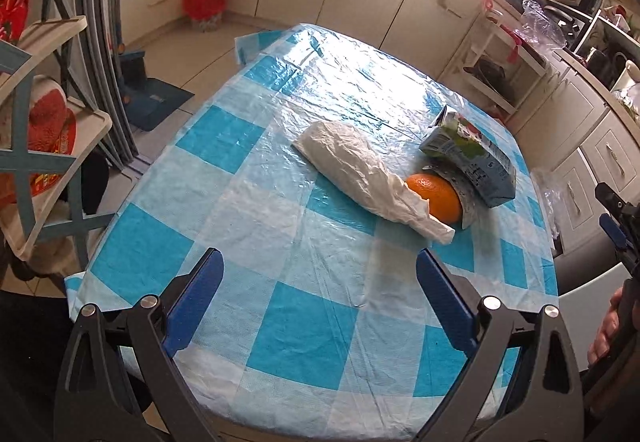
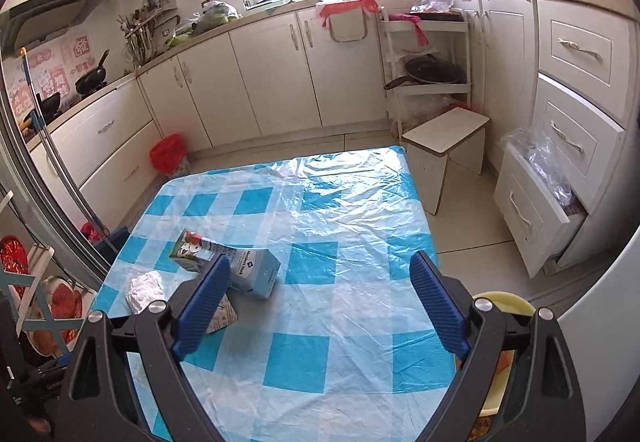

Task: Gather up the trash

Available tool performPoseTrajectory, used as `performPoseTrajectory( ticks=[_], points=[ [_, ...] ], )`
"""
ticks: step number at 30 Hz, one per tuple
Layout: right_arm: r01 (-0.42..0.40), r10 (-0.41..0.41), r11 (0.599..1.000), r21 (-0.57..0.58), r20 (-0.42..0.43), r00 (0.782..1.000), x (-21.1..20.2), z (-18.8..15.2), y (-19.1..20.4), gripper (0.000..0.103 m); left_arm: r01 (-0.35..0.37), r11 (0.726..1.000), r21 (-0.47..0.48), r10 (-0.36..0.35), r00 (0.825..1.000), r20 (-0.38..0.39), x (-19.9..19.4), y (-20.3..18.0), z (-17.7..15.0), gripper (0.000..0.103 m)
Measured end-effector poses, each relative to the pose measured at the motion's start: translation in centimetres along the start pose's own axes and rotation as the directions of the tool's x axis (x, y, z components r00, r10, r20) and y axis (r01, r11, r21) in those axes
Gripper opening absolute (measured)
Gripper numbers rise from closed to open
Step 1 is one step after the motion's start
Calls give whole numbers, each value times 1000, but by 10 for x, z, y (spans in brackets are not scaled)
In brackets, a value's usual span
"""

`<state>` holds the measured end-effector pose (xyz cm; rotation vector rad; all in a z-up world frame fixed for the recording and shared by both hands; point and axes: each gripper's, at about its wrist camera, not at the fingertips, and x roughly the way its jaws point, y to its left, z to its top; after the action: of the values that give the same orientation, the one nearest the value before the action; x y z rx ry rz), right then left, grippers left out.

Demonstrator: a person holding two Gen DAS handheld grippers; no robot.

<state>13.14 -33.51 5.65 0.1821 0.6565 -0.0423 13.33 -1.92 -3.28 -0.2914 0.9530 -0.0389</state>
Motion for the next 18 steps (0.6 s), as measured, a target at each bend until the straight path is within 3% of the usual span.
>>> performPoseTrajectory(
  ticks=[7, 18],
  points=[
    [5, -6, 999, -52, -15, 1000, 13, -3, 6, 88, -18, 1000, -2, 18, 1000, -2, 5, -1, 3, 93],
    [31, -30, 999, 11, -36, 999, 24, -1, -16, 89, -46, 999, 8, 46, 999, -8, 17, -5, 6, 93]
  ],
)
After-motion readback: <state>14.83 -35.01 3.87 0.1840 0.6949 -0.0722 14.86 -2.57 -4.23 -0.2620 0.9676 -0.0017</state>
